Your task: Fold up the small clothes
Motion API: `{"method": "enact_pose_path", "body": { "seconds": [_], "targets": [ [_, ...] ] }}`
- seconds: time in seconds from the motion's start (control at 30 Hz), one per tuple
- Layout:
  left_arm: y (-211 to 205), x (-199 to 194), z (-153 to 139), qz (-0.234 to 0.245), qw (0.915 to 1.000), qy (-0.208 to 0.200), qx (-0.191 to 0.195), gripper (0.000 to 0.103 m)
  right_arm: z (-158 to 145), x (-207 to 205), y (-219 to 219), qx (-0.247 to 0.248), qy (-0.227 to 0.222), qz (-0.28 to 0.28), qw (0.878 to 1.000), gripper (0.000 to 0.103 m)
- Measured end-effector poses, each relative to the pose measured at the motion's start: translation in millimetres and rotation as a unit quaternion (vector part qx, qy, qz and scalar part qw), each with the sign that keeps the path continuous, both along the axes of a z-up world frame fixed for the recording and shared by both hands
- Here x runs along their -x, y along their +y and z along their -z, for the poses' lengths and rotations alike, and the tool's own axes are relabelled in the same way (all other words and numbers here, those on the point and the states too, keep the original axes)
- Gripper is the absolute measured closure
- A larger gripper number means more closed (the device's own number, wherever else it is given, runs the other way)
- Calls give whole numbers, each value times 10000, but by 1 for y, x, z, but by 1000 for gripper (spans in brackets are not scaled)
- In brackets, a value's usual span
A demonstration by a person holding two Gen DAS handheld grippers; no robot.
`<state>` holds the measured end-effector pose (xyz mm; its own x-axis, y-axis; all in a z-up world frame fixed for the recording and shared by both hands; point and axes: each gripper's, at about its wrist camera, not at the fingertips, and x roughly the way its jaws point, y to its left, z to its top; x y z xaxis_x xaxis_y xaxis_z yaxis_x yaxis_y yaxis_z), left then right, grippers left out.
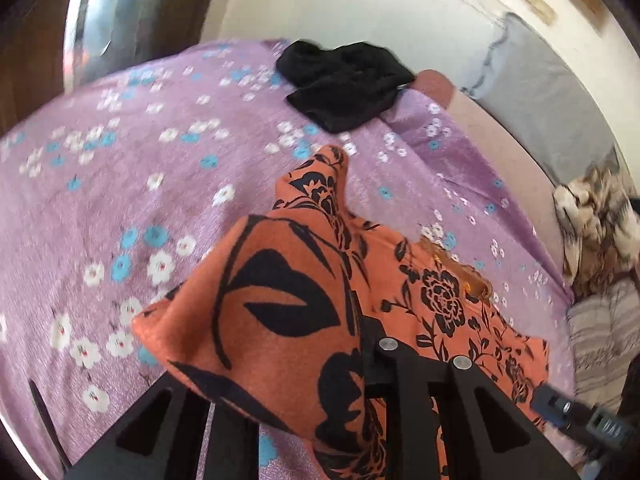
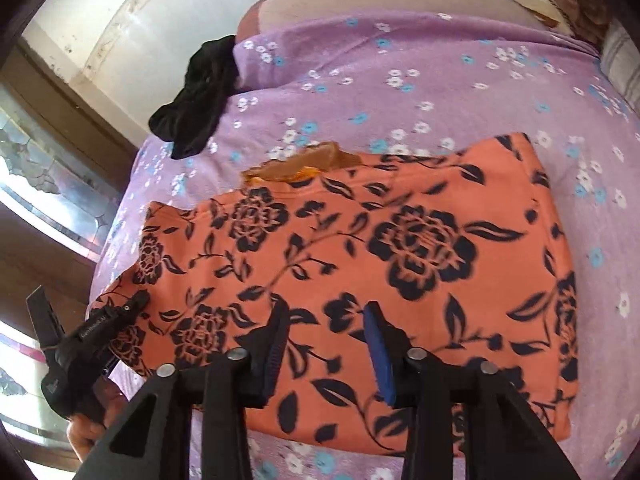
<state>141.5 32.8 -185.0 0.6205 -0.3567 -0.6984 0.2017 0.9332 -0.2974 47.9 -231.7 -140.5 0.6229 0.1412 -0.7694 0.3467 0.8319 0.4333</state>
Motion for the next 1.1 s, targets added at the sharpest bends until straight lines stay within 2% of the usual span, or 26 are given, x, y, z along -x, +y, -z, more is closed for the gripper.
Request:
{"method": "enact_pose_path", "body": {
  "seconds": [0.07, 0.13, 0.2, 0.33, 0.43, 0.5, 0.57, 0.6, 0.63, 0.77, 0.93, 1.0, 1.07, 1.1],
  "targets": [
    [-26, 20, -13, 500, 9947, -709, -555, 82, -1, -5, 2, -202, -237, -195, 9993, 43],
    [-53, 45, -18, 1021, 9793, -1366, -1094, 82, 5, -9, -2, -378, -377, -314, 9981, 43],
    [-77, 65, -16, 1522, 9625, -1748, -1410, 82, 13, -8, -14, -575, -525, -323, 9964, 43],
    [-123, 99, 5, 2340, 9307, -1977, -1998, 83, 36, 6, -56, -1292, -911, -57, 9874, 40],
    [-152, 123, 25, 2863, 9051, -2003, -2422, 83, 52, 4, -90, -2157, -917, 251, 9718, 34],
    [-164, 136, 39, 3040, 8875, -2109, -2747, 83, 60, -7, -103, -2660, -967, 99, 9590, 28],
    [-170, 145, 48, 3088, 8686, -2353, -3078, 83, 72, -17, -111, -2993, -826, 158, 9504, 26],
    [-171, 146, 50, 3103, 8632, -2428, -3158, 83, 77, -20, -112, -3102, -744, 175, 9476, 26],
    [-172, 146, 50, 3115, 8606, -2461, -3189, 83, 80, -24, -111, -3130, -645, 145, 9475, 27],
    [-171, 142, 47, 3133, 8638, -2417, -3118, 83, 75, -36, -102, -2881, -523, -71, 9561, 26],
    [-172, 152, 53, 3166, 8532, -2560, -3260, 83, 72, -55, -93, -2644, -528, -362, 9623, 26],
    [-171, 155, 53, 3182, 8526, -2563, -3257, 83, 75, -68, -89, -2473, -528, -416, 9666, 26],
    [-170, 157, 52, 3202, 8526, -2561, -3239, 83, 76, -80, -83, -2209, -535, -492, 9726, 30],
    [-171, 154, 52, 3207, 8531, -2556, -3225, 83, 74, -84, -80, -1959, -540, -541, 9776, 42]
  ]
}}
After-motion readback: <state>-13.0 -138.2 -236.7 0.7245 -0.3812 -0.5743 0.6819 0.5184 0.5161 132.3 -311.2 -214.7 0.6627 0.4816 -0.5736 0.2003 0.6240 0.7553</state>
